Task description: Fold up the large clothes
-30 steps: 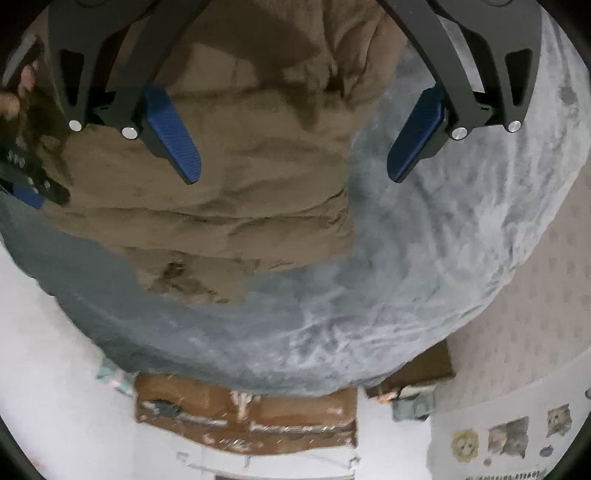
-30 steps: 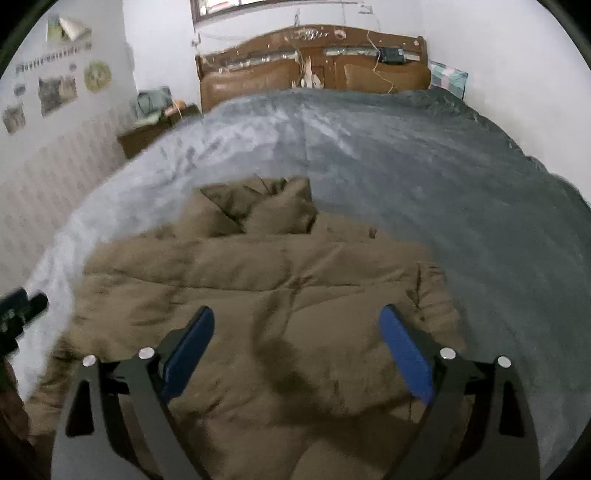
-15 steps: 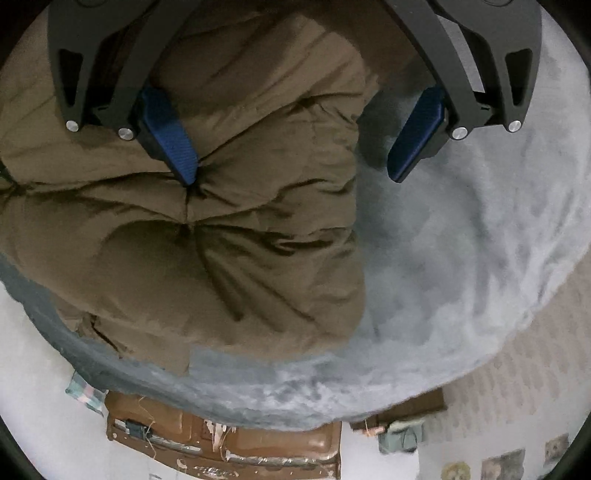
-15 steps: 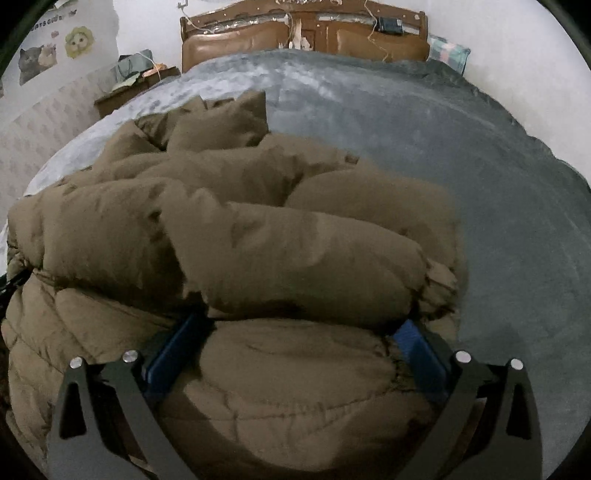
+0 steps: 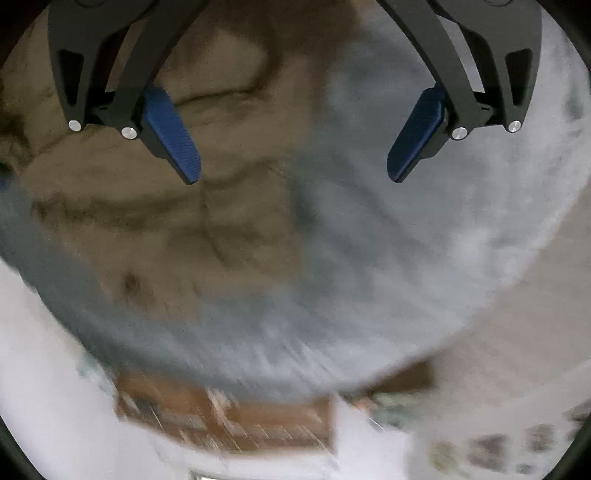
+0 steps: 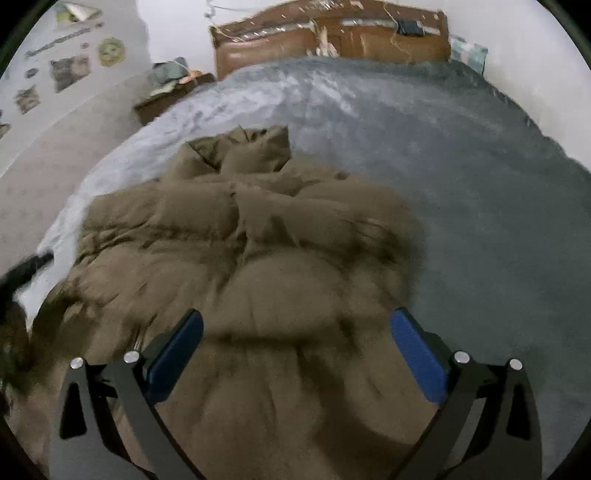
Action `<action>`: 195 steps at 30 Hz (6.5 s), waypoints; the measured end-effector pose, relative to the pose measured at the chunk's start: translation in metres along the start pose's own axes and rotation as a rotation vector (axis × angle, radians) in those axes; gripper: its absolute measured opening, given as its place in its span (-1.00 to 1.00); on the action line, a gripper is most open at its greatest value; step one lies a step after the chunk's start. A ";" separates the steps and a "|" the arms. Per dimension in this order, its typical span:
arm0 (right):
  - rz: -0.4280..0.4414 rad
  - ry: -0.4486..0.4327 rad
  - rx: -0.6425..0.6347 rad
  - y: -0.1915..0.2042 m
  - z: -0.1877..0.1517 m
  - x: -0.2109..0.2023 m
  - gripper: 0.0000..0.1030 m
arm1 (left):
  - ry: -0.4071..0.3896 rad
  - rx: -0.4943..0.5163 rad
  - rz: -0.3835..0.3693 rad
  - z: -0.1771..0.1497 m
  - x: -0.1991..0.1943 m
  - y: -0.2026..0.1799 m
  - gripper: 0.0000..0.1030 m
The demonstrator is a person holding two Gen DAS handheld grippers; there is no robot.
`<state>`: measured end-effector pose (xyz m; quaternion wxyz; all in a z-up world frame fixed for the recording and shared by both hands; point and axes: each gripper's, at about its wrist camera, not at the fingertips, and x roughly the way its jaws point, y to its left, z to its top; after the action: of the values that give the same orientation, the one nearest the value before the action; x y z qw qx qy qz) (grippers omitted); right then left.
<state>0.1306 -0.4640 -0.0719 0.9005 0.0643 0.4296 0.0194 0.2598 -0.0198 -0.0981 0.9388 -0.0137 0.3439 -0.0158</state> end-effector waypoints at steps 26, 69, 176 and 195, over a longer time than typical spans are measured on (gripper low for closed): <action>0.017 0.074 -0.063 -0.062 -0.093 -0.175 0.96 | 0.219 -0.068 -0.019 -0.083 -0.186 0.083 0.94; 0.246 0.281 0.065 -0.038 -0.099 -0.198 -0.65 | 0.584 0.066 -0.430 -0.097 -0.189 0.077 -0.51; -0.236 -0.173 -0.069 0.000 0.113 0.059 -0.46 | 0.101 -0.031 0.147 0.029 0.147 0.004 -0.35; -0.207 -0.295 0.025 0.011 0.090 -0.075 0.96 | -0.075 -0.089 0.102 0.037 0.017 0.011 0.94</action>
<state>0.1531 -0.4688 0.0432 0.9501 0.0332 0.2973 -0.0882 0.2969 -0.0094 -0.0808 0.9490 -0.0384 0.3093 0.0478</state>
